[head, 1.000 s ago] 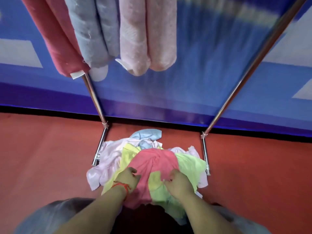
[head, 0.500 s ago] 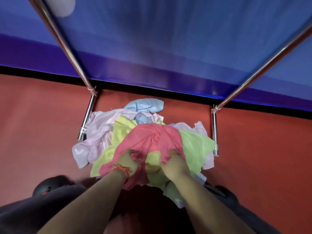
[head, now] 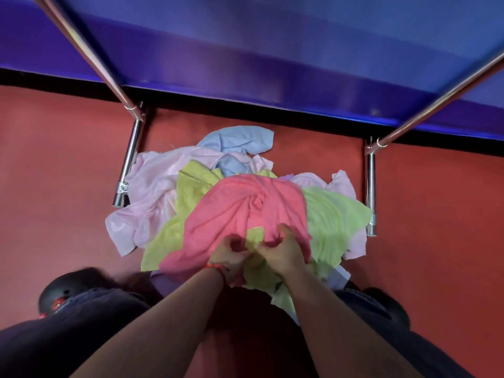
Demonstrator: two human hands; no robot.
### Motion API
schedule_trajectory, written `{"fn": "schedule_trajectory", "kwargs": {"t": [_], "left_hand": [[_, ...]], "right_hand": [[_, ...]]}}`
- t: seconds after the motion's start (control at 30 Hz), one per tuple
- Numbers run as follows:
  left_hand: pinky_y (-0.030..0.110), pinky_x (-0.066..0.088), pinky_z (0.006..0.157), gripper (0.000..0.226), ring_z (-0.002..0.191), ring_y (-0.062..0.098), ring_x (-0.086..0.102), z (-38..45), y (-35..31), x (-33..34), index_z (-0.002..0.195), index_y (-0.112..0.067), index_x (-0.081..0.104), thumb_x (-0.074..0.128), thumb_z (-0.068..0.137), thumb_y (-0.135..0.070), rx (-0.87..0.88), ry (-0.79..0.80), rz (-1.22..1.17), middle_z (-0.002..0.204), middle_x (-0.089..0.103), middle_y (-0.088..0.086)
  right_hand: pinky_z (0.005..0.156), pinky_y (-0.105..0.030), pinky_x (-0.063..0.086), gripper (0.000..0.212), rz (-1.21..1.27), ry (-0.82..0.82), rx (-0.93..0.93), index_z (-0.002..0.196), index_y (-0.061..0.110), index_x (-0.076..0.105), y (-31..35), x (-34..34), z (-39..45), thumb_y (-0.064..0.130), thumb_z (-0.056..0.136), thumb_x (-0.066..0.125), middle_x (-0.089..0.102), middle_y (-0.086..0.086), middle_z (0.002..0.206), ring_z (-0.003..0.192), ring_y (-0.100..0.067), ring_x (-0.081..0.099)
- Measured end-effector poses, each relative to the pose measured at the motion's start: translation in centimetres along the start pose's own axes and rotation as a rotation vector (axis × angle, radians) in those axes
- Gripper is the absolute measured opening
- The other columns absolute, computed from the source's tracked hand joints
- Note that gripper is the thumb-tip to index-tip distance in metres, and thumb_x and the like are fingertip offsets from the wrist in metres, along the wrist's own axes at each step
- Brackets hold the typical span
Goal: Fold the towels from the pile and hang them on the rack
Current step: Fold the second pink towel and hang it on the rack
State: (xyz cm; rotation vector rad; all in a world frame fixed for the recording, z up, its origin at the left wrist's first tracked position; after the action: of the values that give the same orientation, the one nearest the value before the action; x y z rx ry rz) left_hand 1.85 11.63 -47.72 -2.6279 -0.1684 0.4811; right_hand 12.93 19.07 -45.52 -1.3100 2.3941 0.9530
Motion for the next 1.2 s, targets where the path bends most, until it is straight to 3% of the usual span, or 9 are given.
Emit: {"fn": "schedule_trajectory", "kwargs": {"t": [0.1,0.27,0.37,0.47,0.63,0.73,0.87,1.0,1.2], "left_hand": [[0.033,0.051,0.082,0.051,0.099,0.03,0.062,-0.3,-0.6,1.3,0.12,-0.01,0.052,0.07,0.075,-0.025,-0.042,0.032,-0.172,0.11,0.063,0.011],[0.03,0.048,0.07,0.039,0.084,0.027,0.061,-1.3,-1.7,1.6,0.126,-0.006,0.051,0.058,0.089,-0.018,-0.12,0.106,-0.383,0.1,0.063,0.016],[0.031,0.052,0.069,0.035,0.093,0.03,0.062,-3.5,-3.6,0.5,0.12,0.001,0.056,0.055,0.091,-0.02,-0.06,0.113,-0.335,0.111,0.062,0.021],[0.027,0.053,0.063,0.04,0.067,0.028,0.058,-6.1,-6.3,-1.2,0.104,0.005,0.063,0.06,0.087,-0.03,0.049,0.122,-0.222,0.081,0.064,0.021],[0.036,0.048,0.074,0.011,0.073,0.026,0.055,-11.5,-10.2,-5.6,0.095,0.0,0.061,0.055,0.087,-0.003,0.176,0.035,-0.315,0.084,0.059,0.022],[0.03,0.045,0.066,0.012,0.065,0.023,0.055,-15.5,-11.9,-7.8,0.096,0.003,0.058,0.05,0.088,0.0,0.233,0.012,-0.413,0.077,0.058,0.02],[0.015,0.035,0.033,0.029,0.024,0.005,0.042,-21.8,-13.8,-10.1,0.067,-0.006,0.045,0.04,0.095,-0.001,0.315,0.036,-0.57,0.033,0.046,0.002],[0.016,0.044,0.034,0.019,0.028,0.006,0.051,-28.3,-15.5,-12.0,0.082,-0.007,0.049,0.038,0.096,-0.001,0.387,0.063,-0.719,0.068,0.051,0.012],[0.026,0.043,0.062,0.028,0.06,0.016,0.054,-36.6,-17.1,-15.2,0.086,-0.012,0.052,0.068,0.073,-0.031,0.661,-0.146,-0.285,0.076,0.051,0.006]], "right_hand": [[0.087,-0.027,0.041,0.046,-0.053,-0.119,-0.031,0.12,0.011,0.061,0.3,-0.3,-0.3,0.031,0.08,0.069,0.066,-0.012,0.112,0.108,-0.027,0.06],[0.067,-0.027,0.039,0.013,-0.043,-0.014,-0.063,0.093,0.01,0.067,1.4,-0.3,-2.0,0.017,0.082,0.061,0.067,-0.014,0.089,0.083,-0.023,0.061],[0.066,-0.025,0.041,0.018,-0.028,0.0,-0.1,0.094,0.011,0.067,2.4,-0.6,-3.9,0.022,0.083,0.059,0.07,-0.012,0.094,0.087,-0.026,0.065],[0.071,-0.03,0.051,0.016,0.0,-0.031,-0.152,0.089,0.015,0.065,3.9,-1.6,-6.1,0.026,0.082,0.056,0.071,-0.011,0.09,0.086,-0.03,0.066],[0.067,-0.035,0.048,0.014,0.091,-0.094,-0.326,0.076,0.015,0.065,7.7,-4.1,-11.8,0.024,0.085,0.059,0.064,-0.011,0.076,0.071,-0.026,0.057],[0.063,-0.03,0.04,0.019,0.205,-0.116,-0.409,0.073,0.015,0.061,9.6,-6.1,-16.2,0.027,0.088,0.06,0.055,-0.006,0.069,0.069,-0.02,0.049],[0.052,-0.021,0.034,0.026,0.336,-0.176,-0.547,0.063,0.017,0.057,12.5,-9.9,-22.8,0.015,0.088,0.062,0.057,0.008,0.057,0.064,-0.017,0.048],[0.049,-0.009,0.036,0.023,0.45,-0.251,-0.644,0.104,-0.003,0.066,15.0,-13.7,-29.5,0.013,0.093,0.055,0.064,-0.009,0.093,0.085,-0.018,0.056],[0.079,-0.027,0.046,0.019,0.186,-0.359,-0.892,0.096,0.012,0.072,17.6,-17.8,-38.4,0.019,0.092,0.054,0.071,-0.007,0.095,0.089,-0.02,0.063]]}}
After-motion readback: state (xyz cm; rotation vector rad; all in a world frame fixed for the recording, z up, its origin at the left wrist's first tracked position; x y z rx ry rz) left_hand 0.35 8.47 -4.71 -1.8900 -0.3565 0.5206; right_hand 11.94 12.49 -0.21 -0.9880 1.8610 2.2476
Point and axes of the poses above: each hand's wrist, its own z-axis towards the middle knuckle, its own x-axis out of the palm, y = z × x, the point moved 4 cm from there along z, towards the middle knuckle
